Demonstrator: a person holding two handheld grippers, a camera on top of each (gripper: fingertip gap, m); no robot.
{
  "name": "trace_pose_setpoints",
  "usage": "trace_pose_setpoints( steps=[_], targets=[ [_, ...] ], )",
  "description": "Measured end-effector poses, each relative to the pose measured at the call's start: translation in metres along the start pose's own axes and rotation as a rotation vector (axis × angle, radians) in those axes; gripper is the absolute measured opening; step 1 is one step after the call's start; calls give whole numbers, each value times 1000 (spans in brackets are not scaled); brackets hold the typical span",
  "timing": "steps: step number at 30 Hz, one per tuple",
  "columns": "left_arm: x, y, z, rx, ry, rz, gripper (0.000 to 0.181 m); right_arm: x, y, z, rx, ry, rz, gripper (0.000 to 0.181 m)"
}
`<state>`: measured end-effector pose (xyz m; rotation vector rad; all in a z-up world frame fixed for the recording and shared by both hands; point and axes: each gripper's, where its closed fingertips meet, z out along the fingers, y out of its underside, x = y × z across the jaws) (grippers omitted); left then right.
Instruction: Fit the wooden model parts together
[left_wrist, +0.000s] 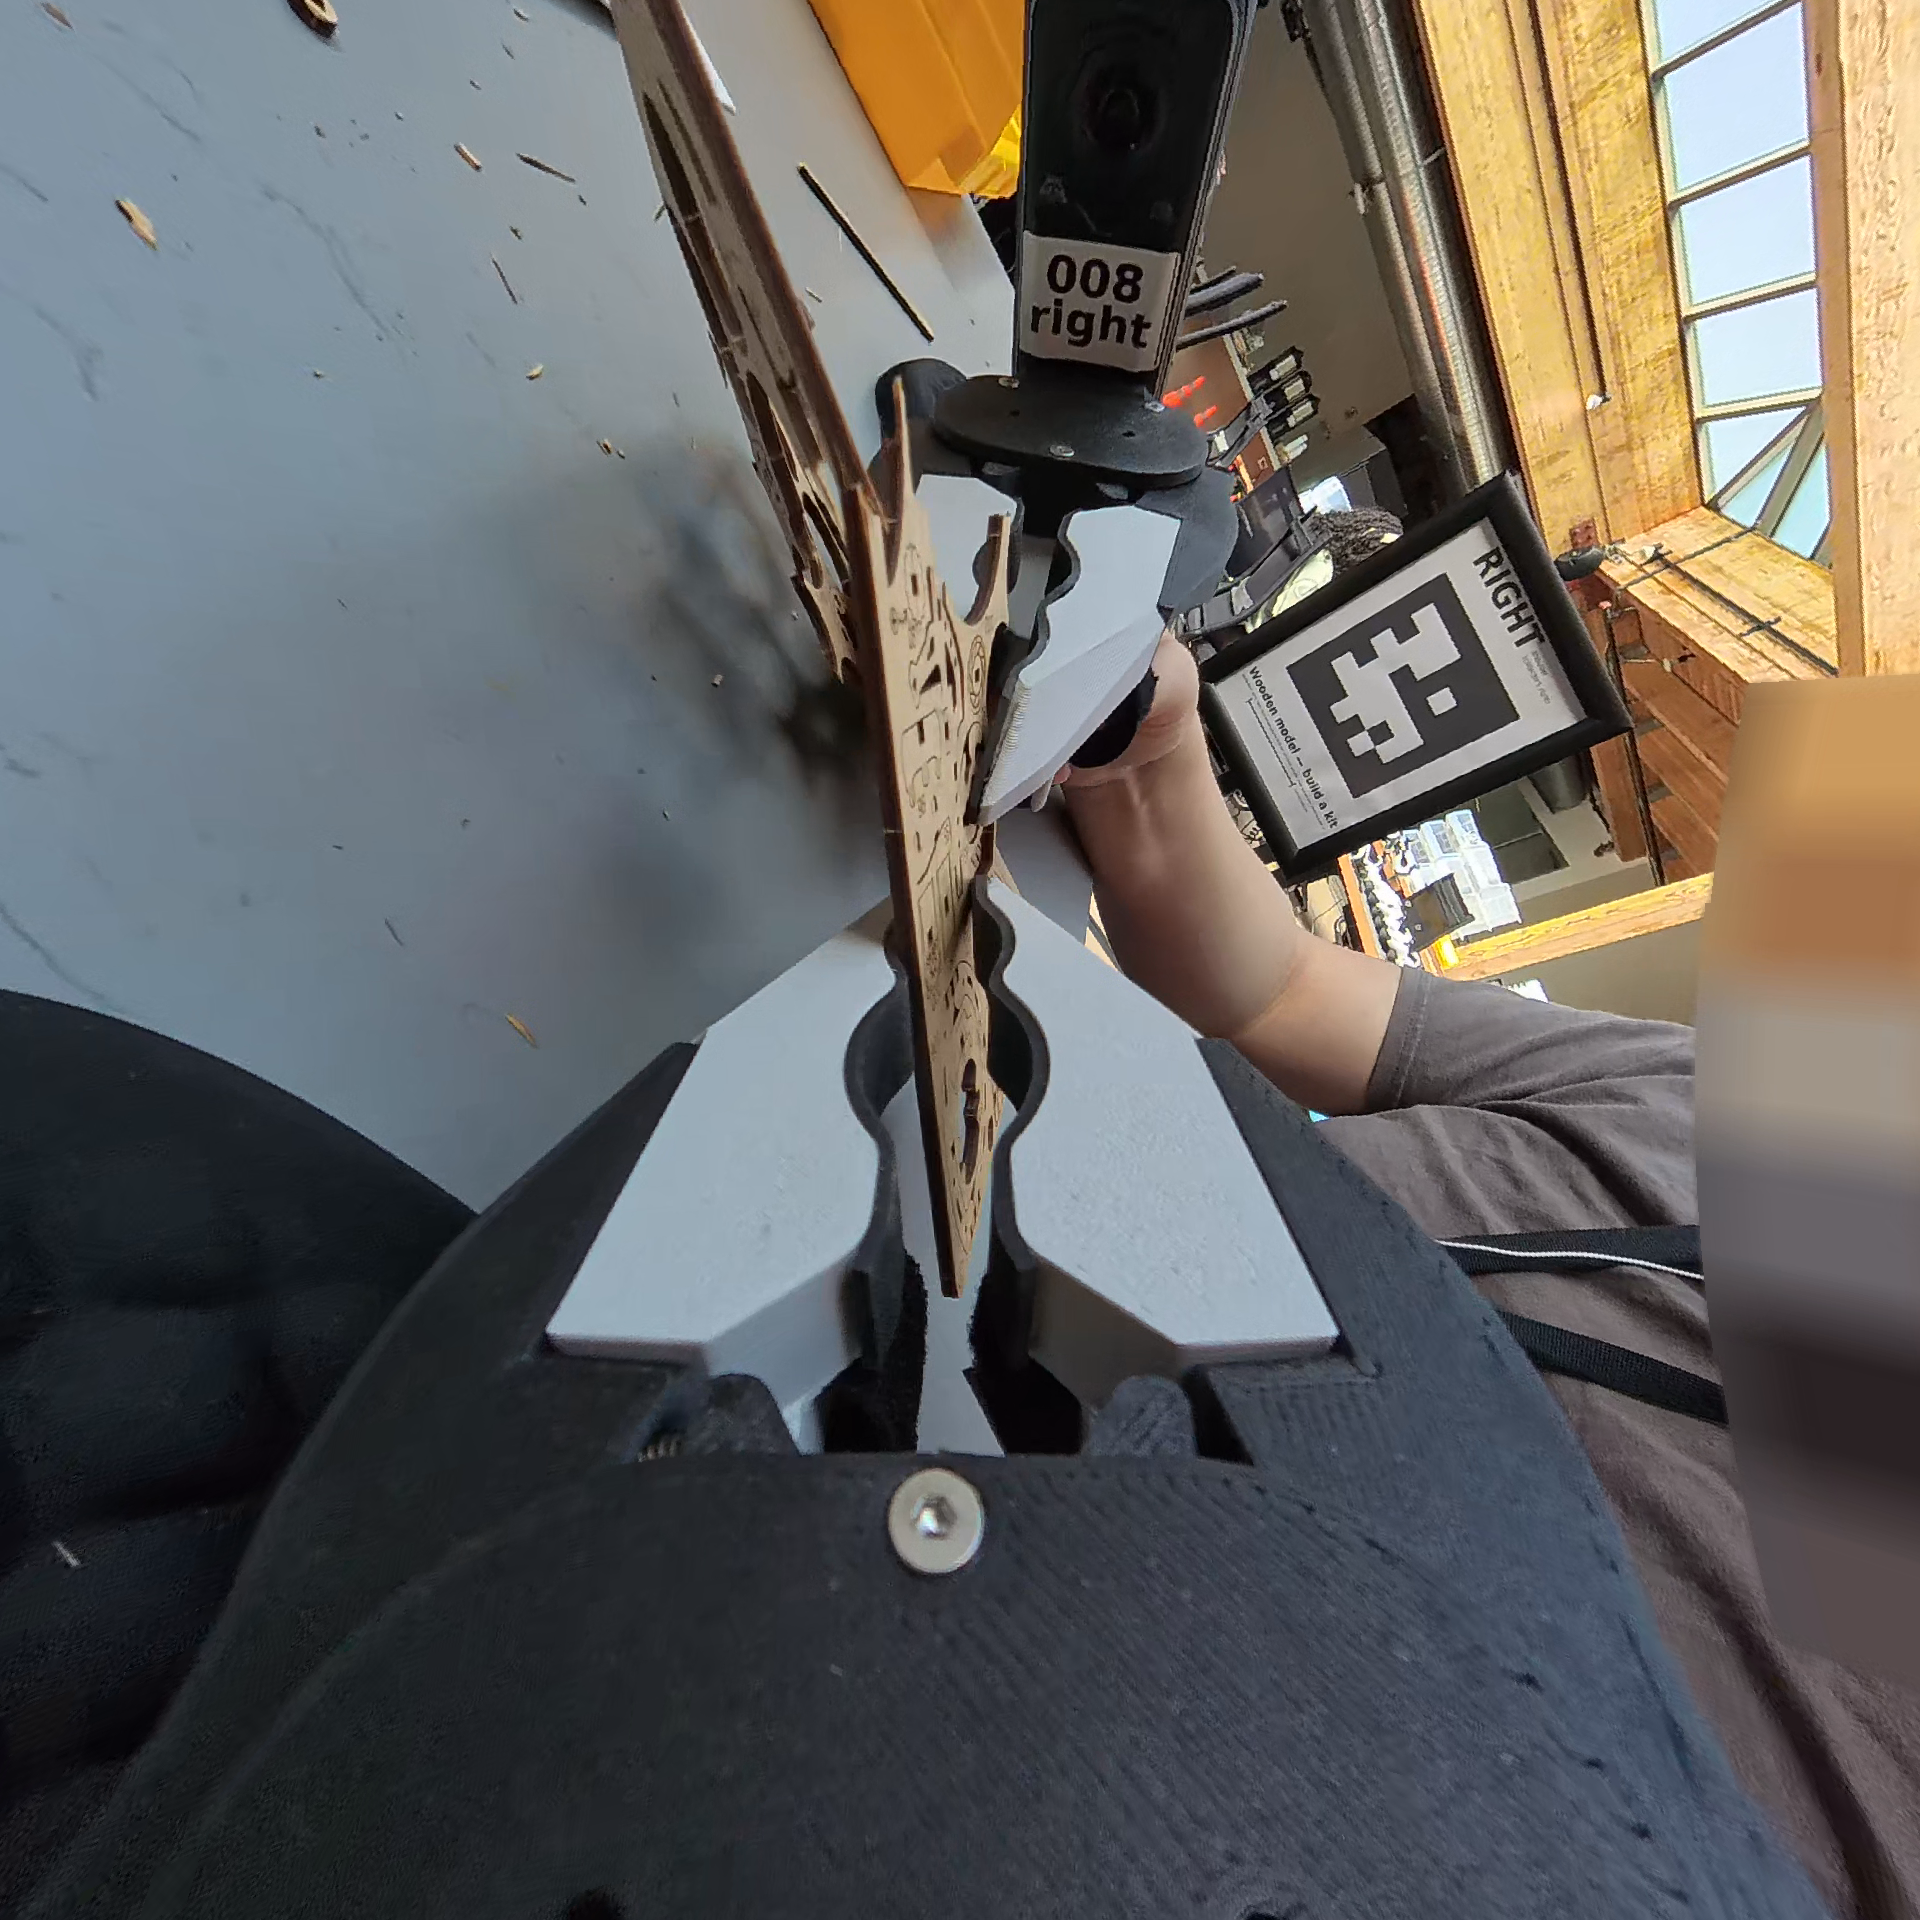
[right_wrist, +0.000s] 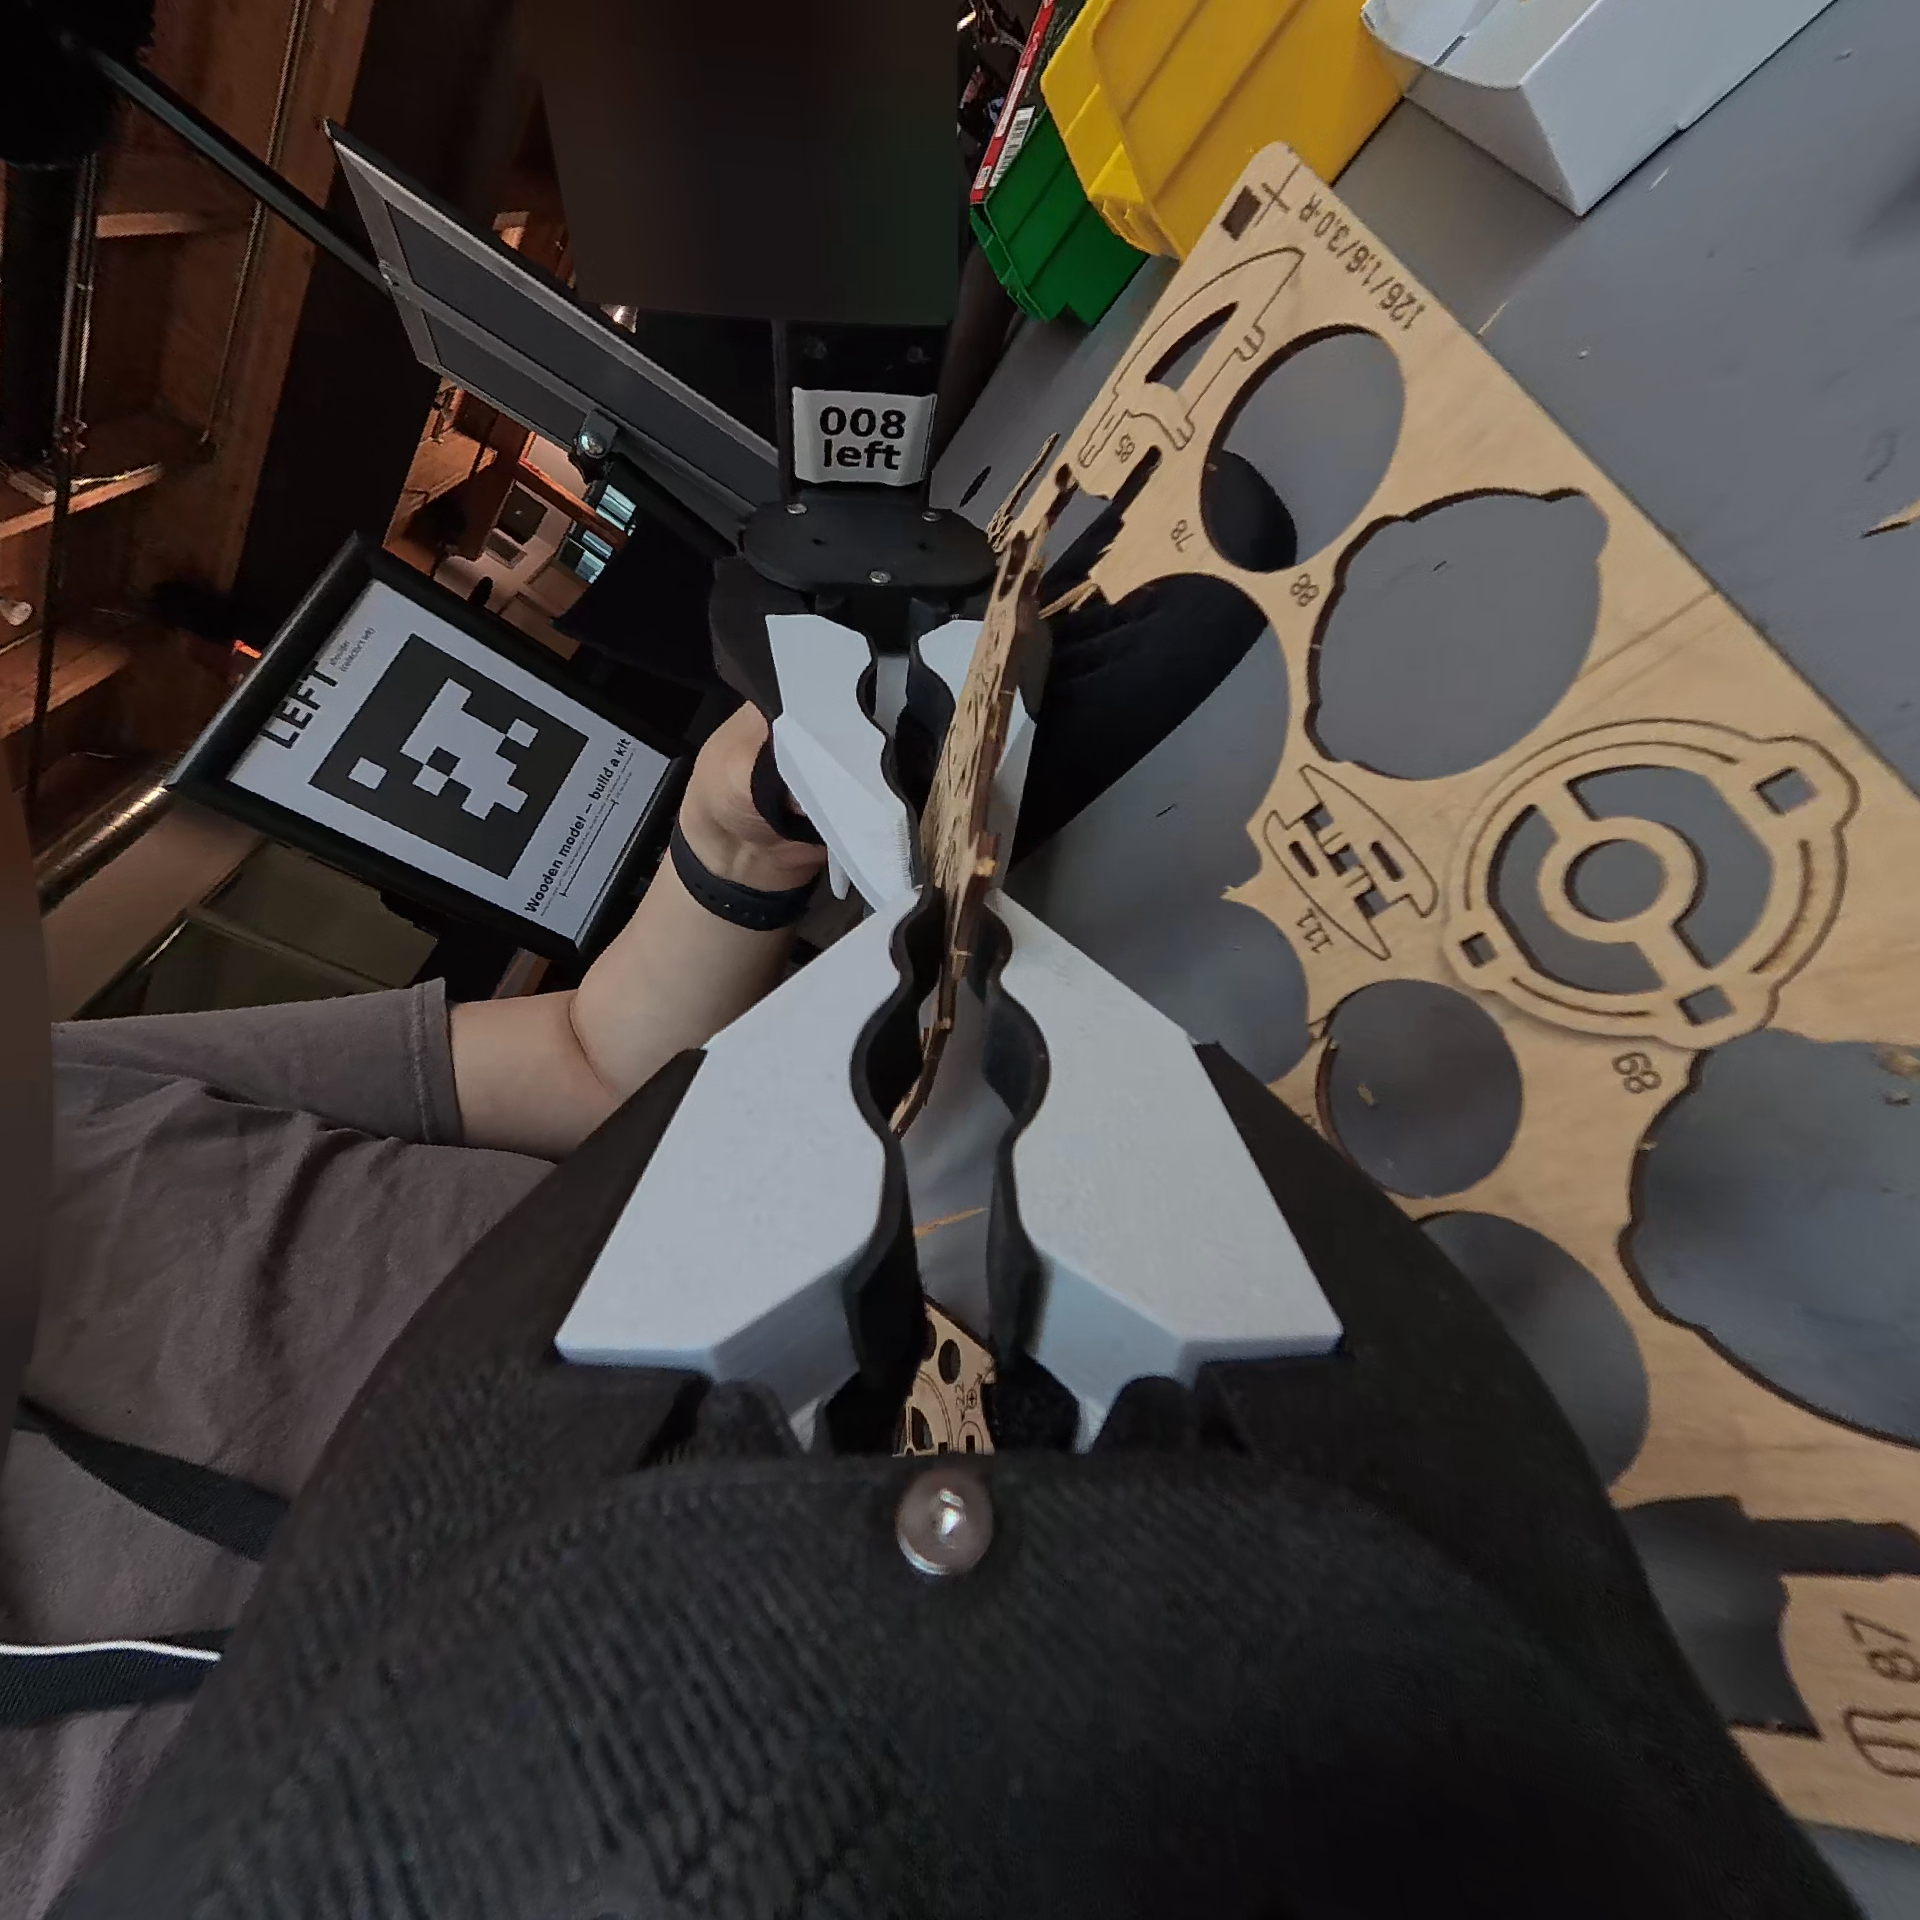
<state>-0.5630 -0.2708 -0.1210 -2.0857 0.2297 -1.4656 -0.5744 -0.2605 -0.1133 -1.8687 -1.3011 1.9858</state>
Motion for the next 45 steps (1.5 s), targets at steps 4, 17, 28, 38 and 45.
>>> trace_pose_setpoints(
  steps=[4, 17, 28, 38, 45],
  targets=[
    [0, -1, 0, 5, 11, -11, 7, -1, 5, 3, -29, -8, 0, 3],
    [1, 0, 0, 2, 15, -3, 1, 1, 9, 4, -57, 16, -6, 6],
    [-8, 5, 1, -3, -60, -14, 1, 11, 14, 7, -96, 88, -12, 4],
    [-7, 2, 1, 8, -39, -21, 1, 12, 10, 6, -61, 120, -48, 4],
    [-3, -2, -3, 22, 15, -44, 2, 4, 1, 0, 7, 89, -50, 19]
  ],
)
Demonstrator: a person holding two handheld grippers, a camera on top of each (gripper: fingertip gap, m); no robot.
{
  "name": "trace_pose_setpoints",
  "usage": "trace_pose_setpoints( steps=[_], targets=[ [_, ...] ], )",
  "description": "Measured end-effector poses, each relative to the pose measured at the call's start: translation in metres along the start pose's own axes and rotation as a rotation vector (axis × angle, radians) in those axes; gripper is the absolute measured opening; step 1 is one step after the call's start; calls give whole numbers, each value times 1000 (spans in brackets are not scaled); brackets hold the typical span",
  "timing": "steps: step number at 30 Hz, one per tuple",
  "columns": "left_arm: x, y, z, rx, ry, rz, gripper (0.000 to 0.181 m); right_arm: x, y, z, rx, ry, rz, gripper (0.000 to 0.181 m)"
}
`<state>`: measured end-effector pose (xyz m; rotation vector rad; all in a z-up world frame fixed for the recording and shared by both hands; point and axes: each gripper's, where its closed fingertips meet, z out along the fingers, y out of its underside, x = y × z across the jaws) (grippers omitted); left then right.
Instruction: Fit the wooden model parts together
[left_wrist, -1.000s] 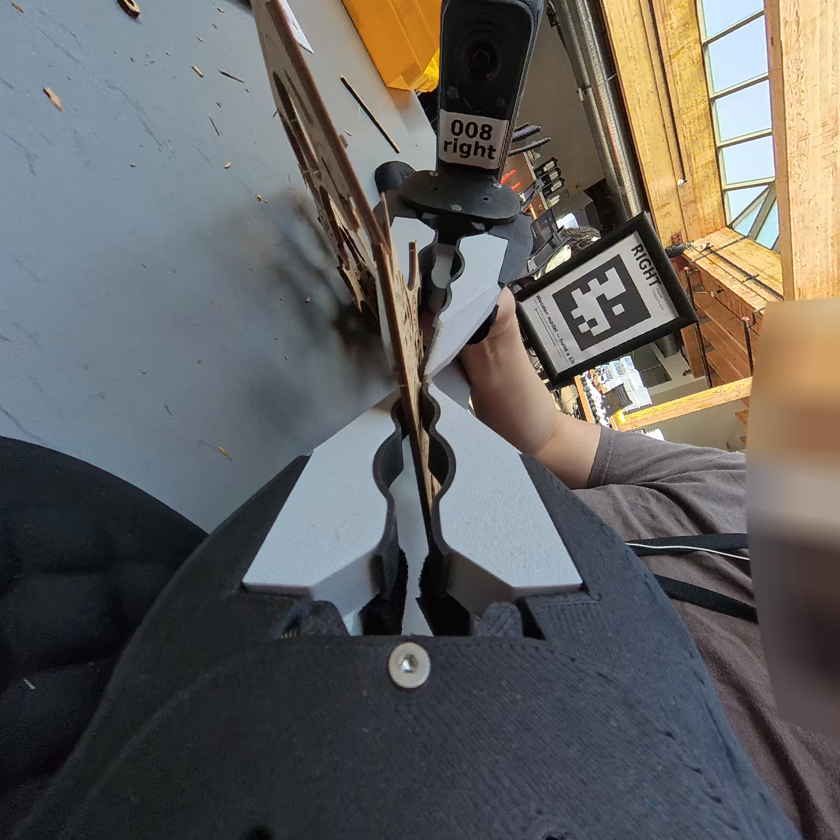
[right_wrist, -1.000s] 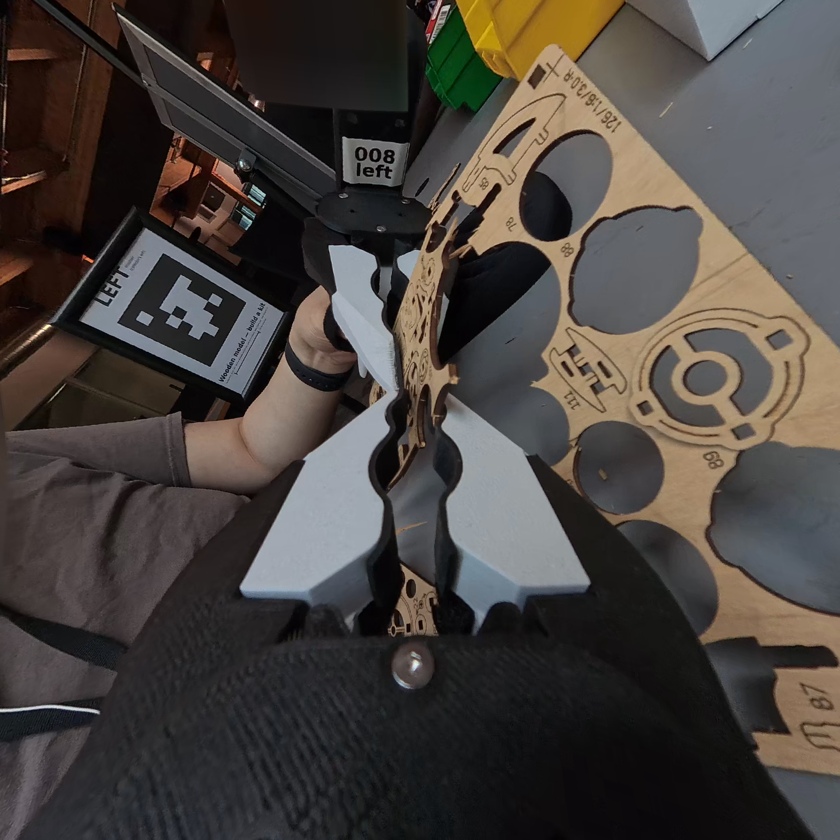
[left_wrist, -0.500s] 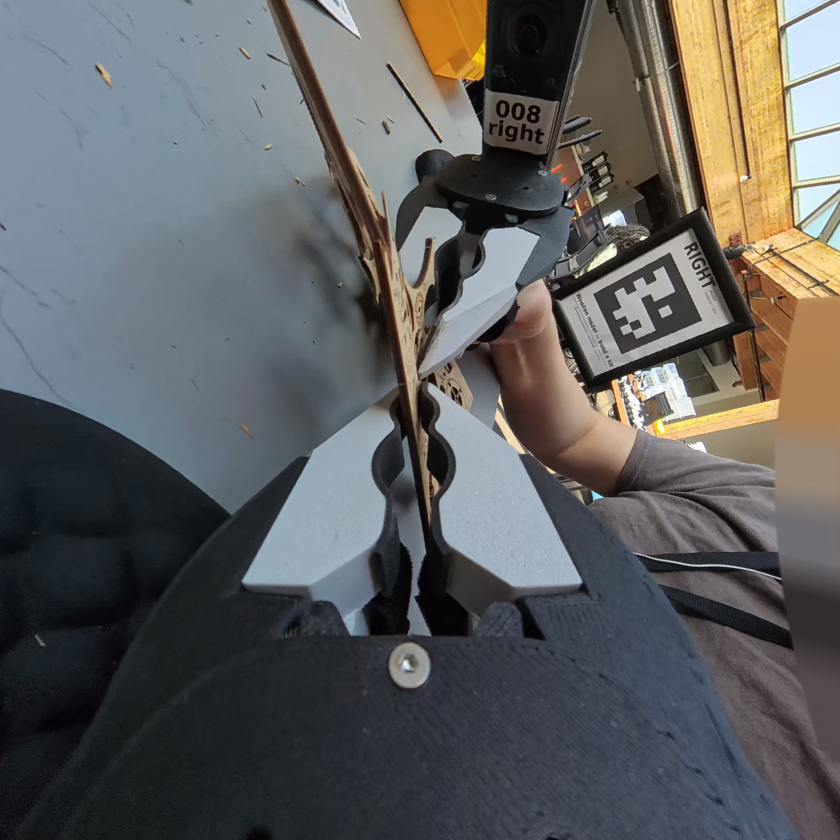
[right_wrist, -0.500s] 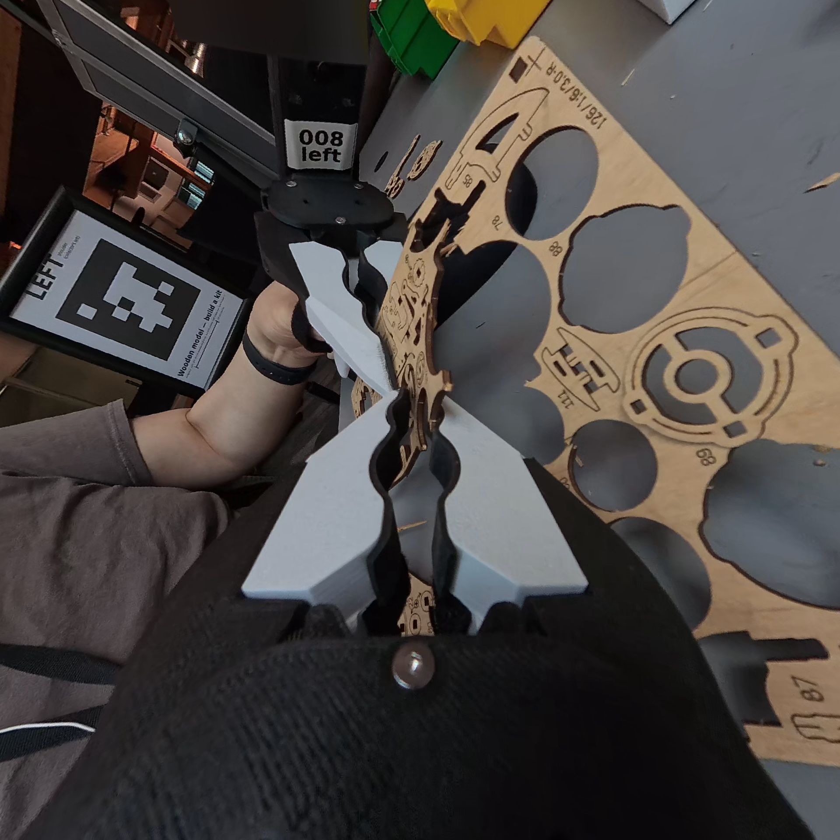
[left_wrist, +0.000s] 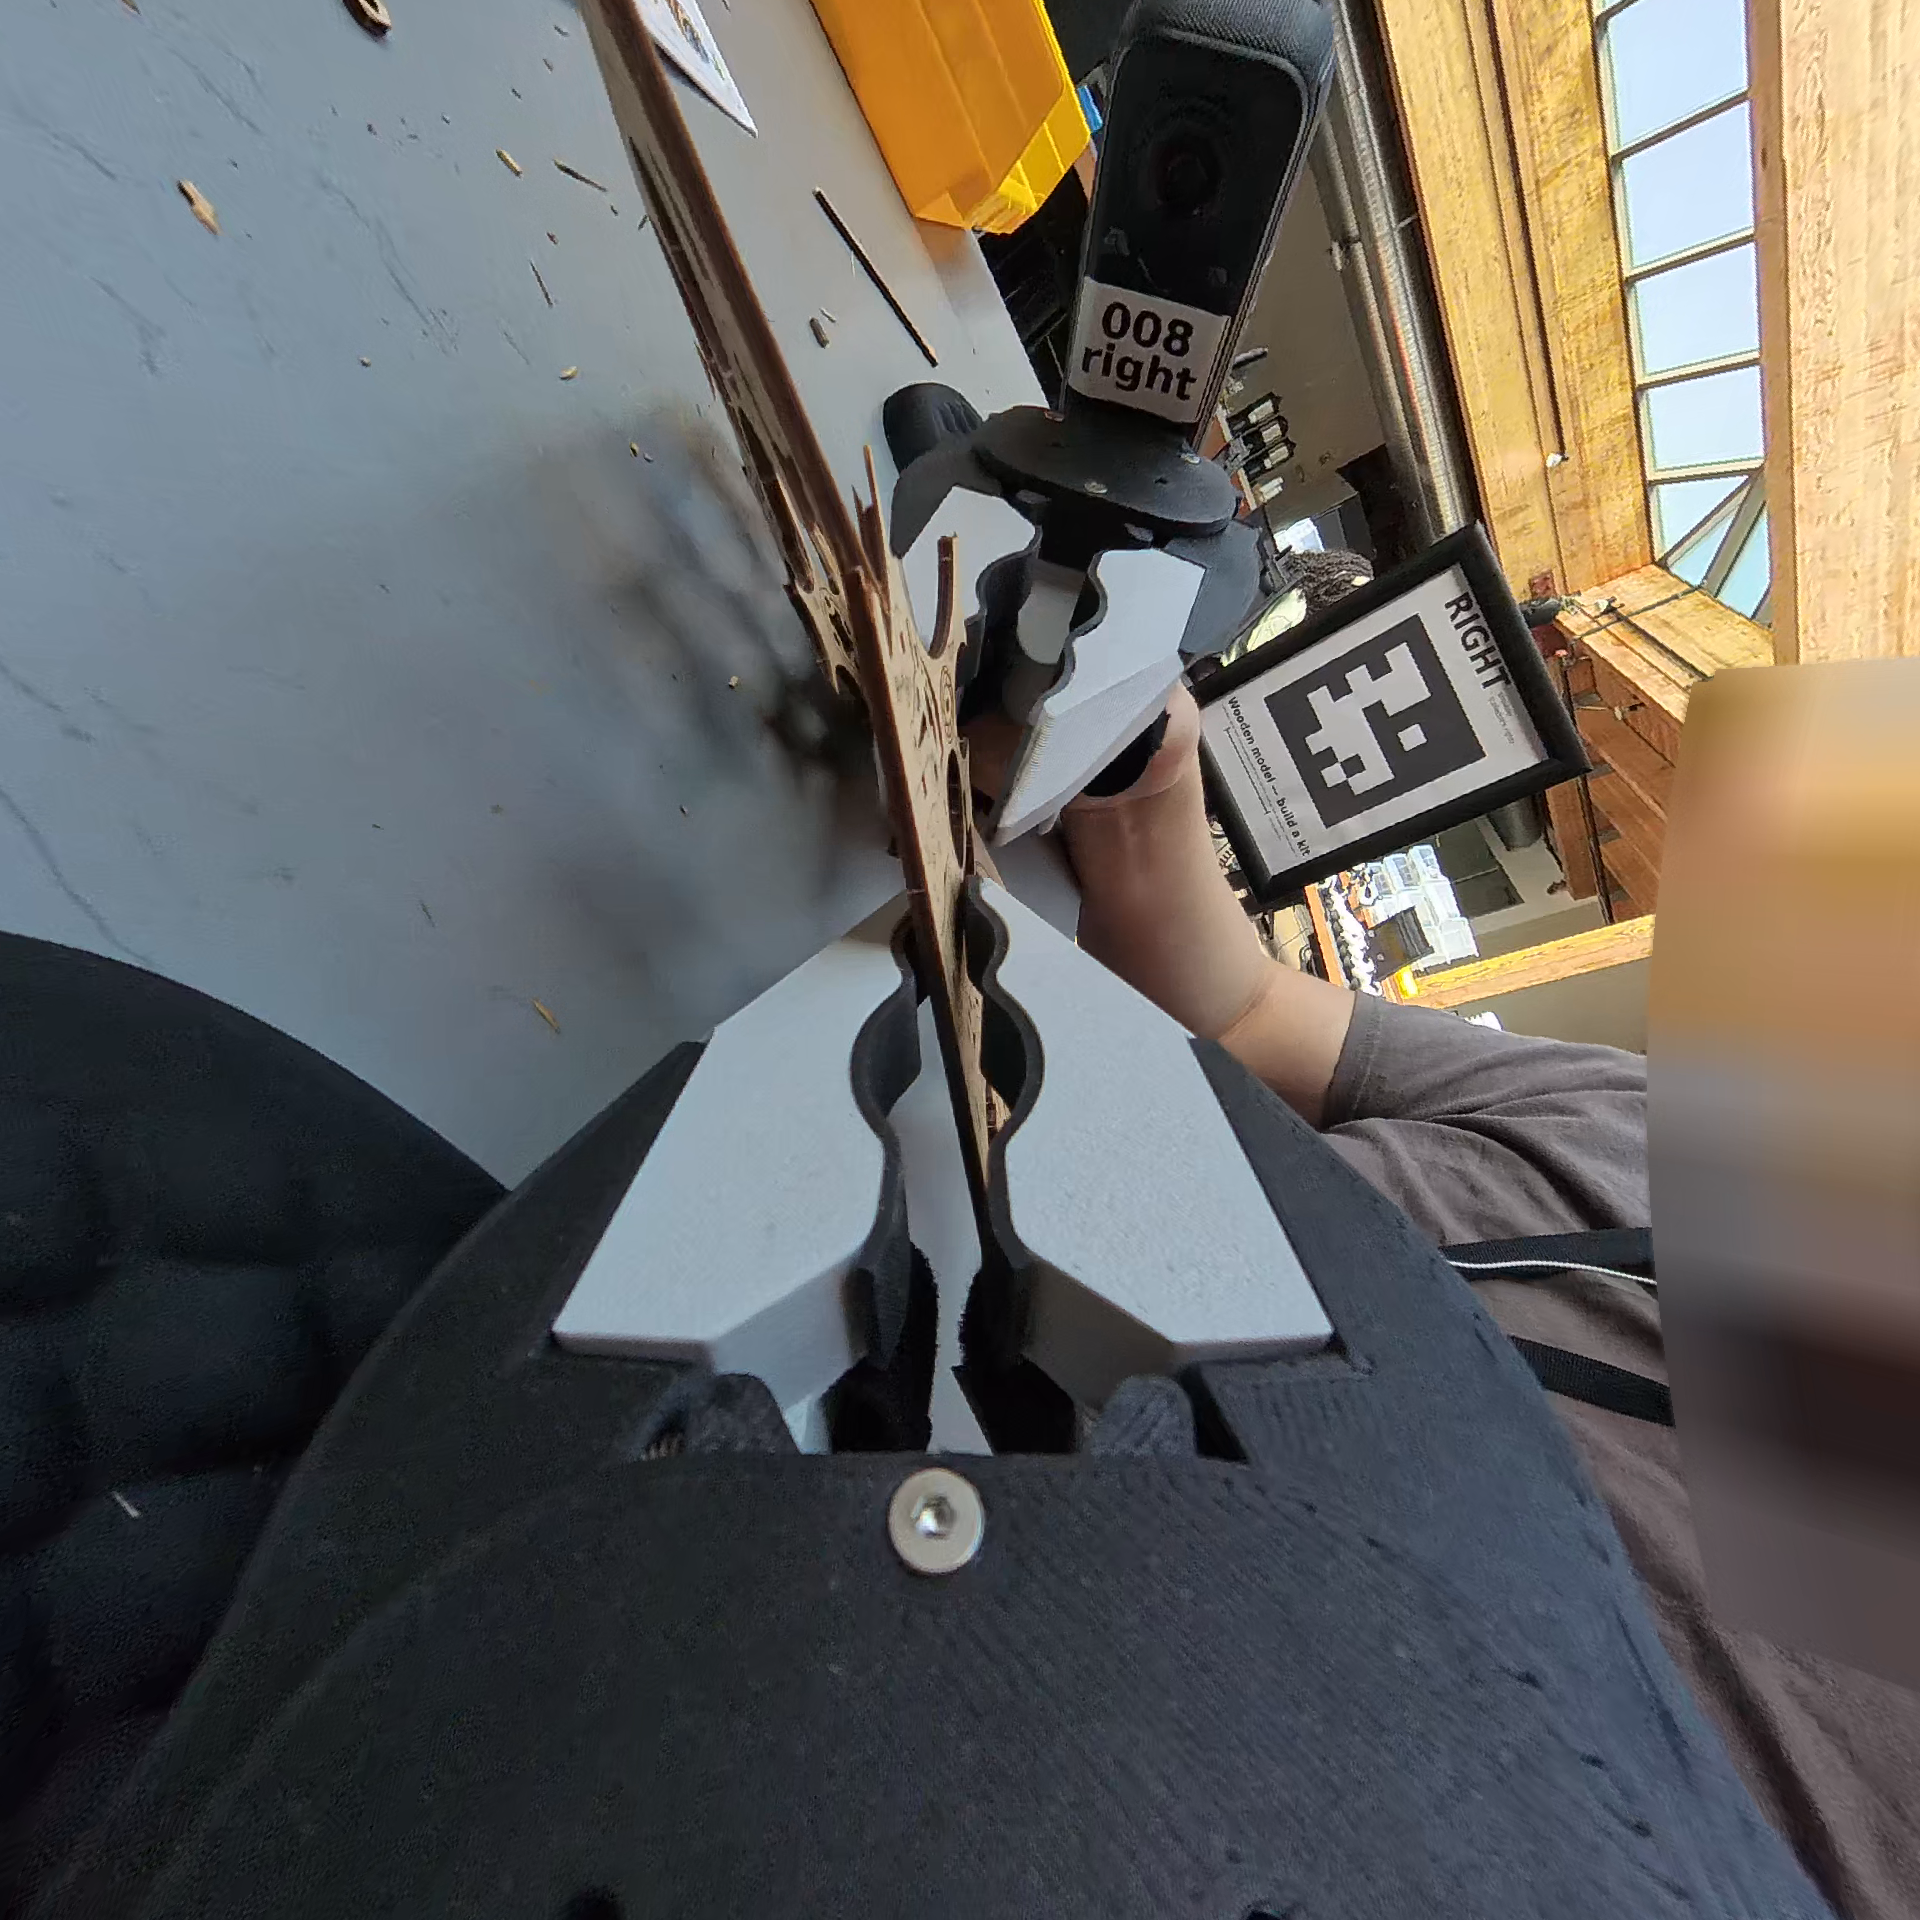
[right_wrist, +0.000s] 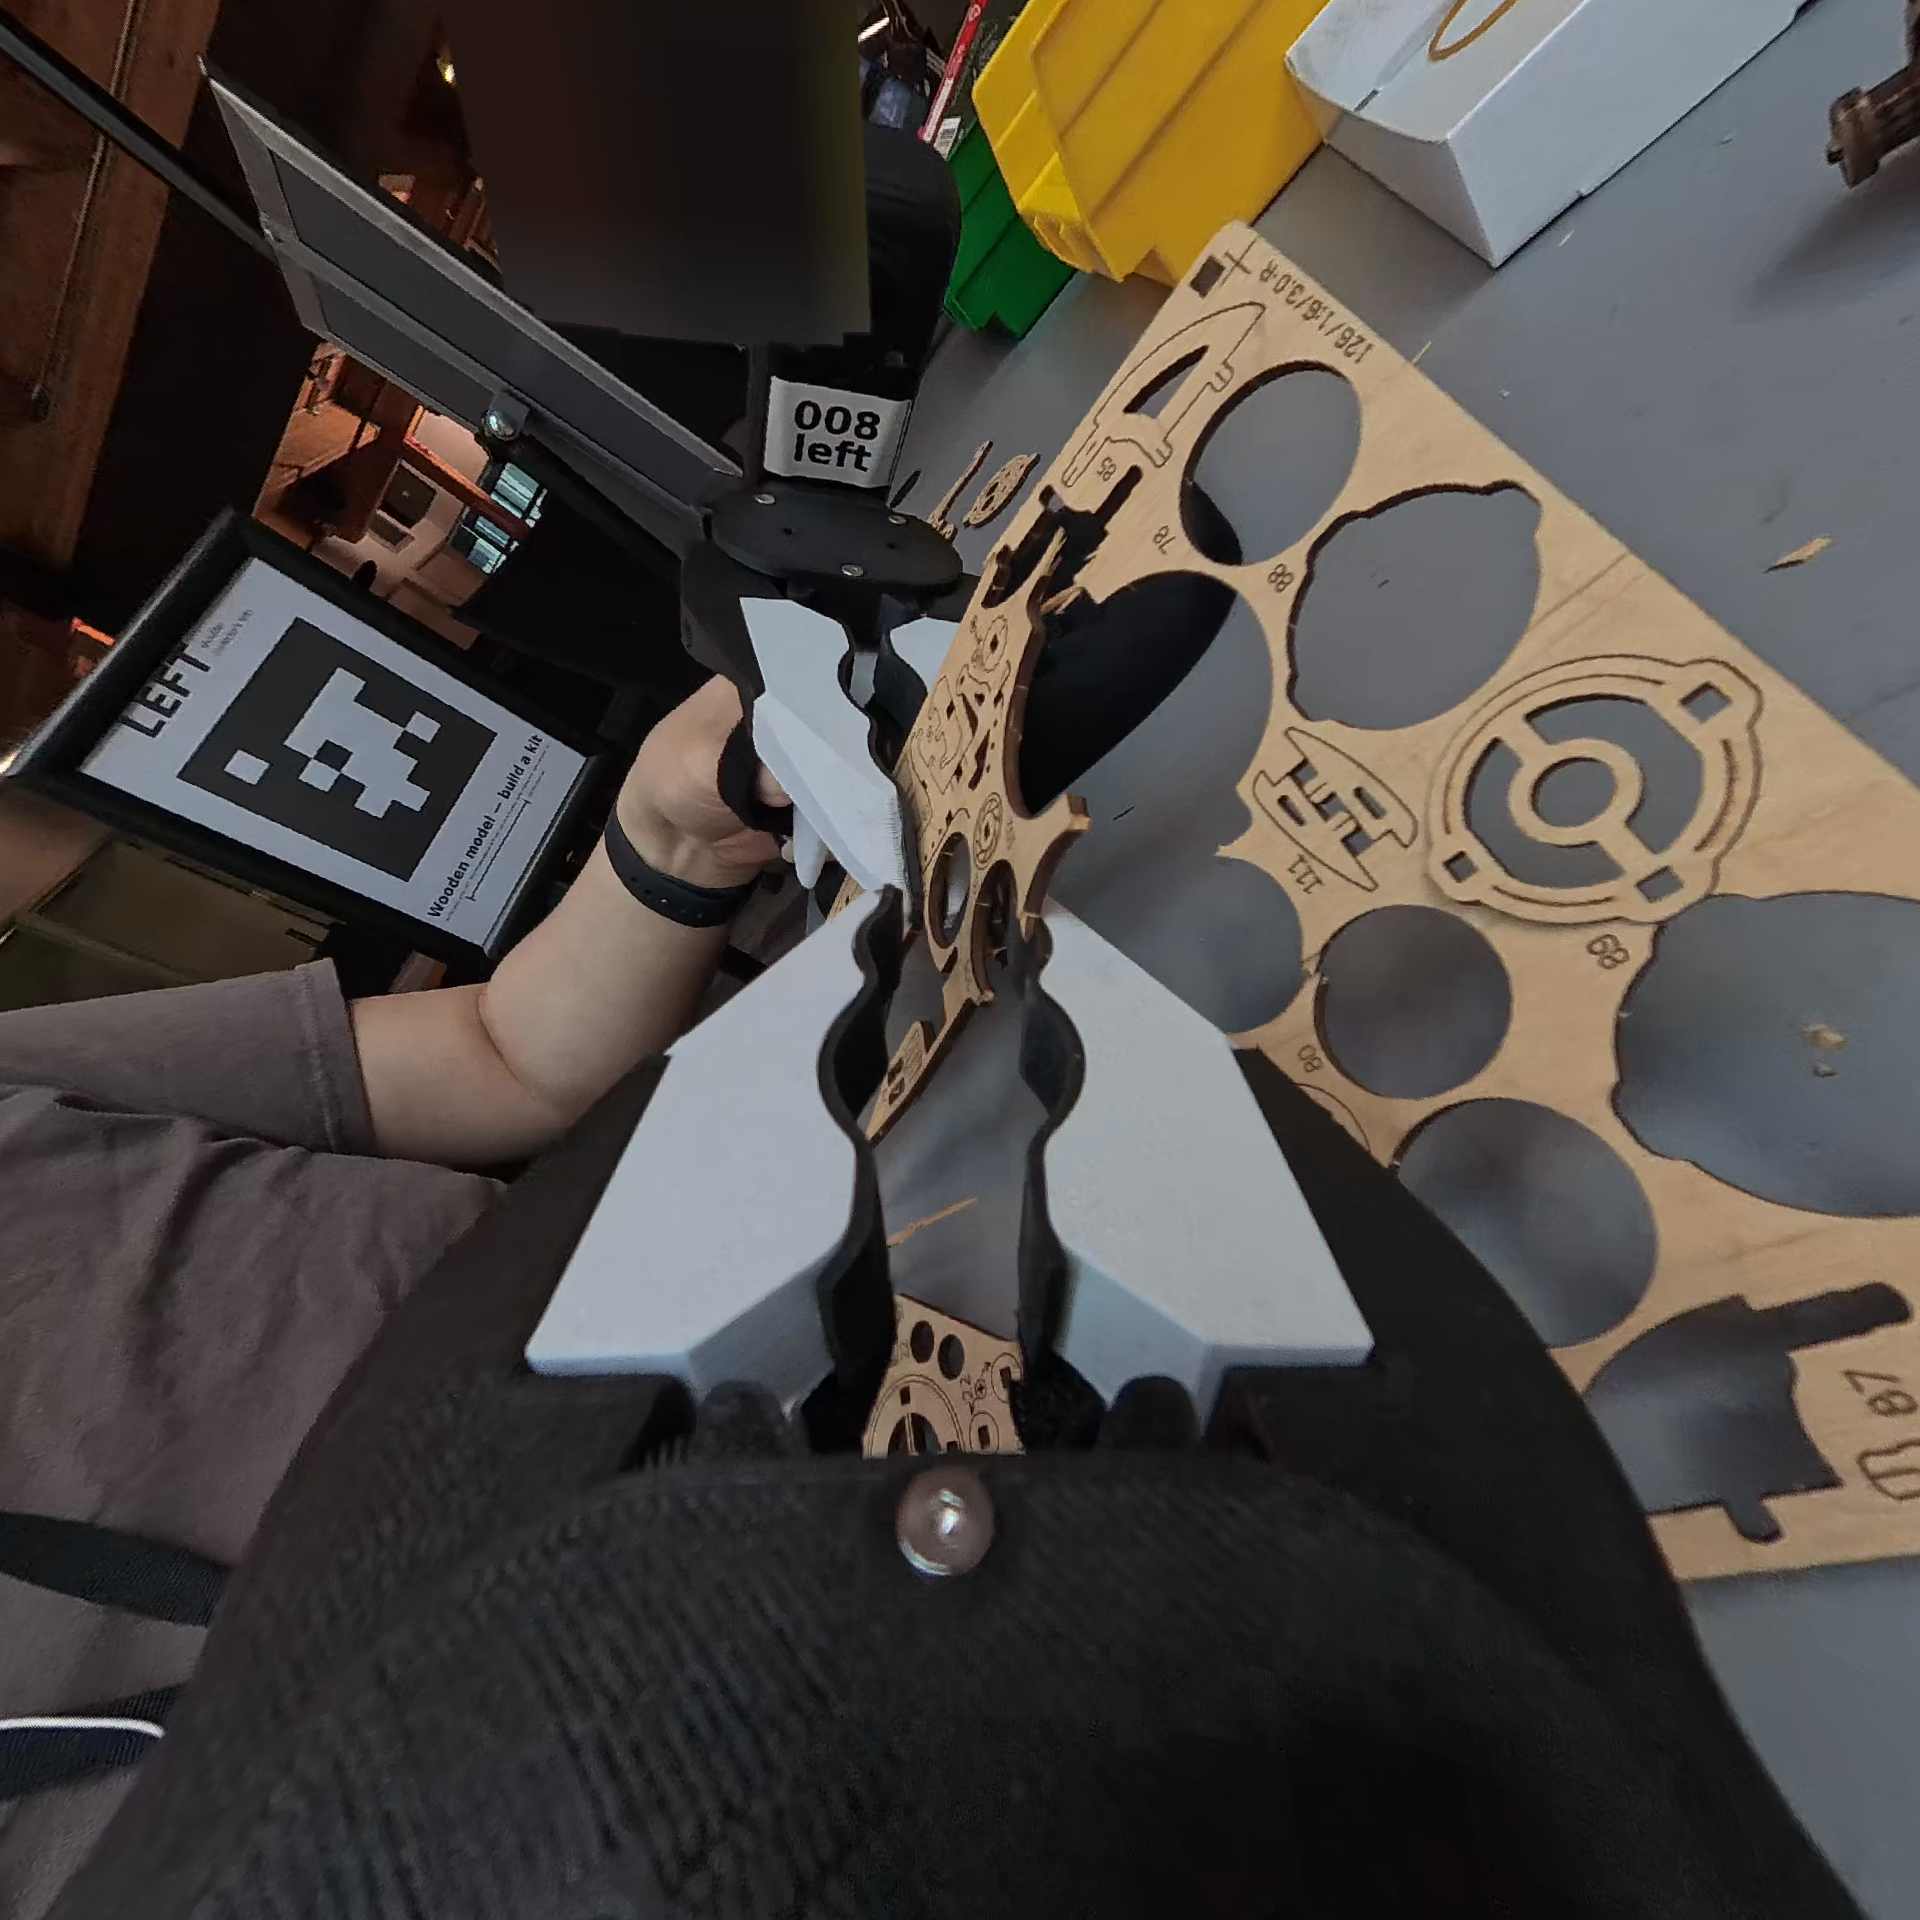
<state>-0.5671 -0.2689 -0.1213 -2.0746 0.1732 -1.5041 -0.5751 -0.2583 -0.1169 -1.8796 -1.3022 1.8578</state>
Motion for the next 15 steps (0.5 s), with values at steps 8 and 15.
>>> trace_pose_setpoints(
  steps=[8, 15],
  targets=[
    [2, -2, -1, 12, 1, 23, 2, -16, -1, -5, -22, -30, -20, 41],
    [3, 0, 1, -9, -4, 38, 2, -24, -1, -10, -160, -136, 271, 54]
  ],
)
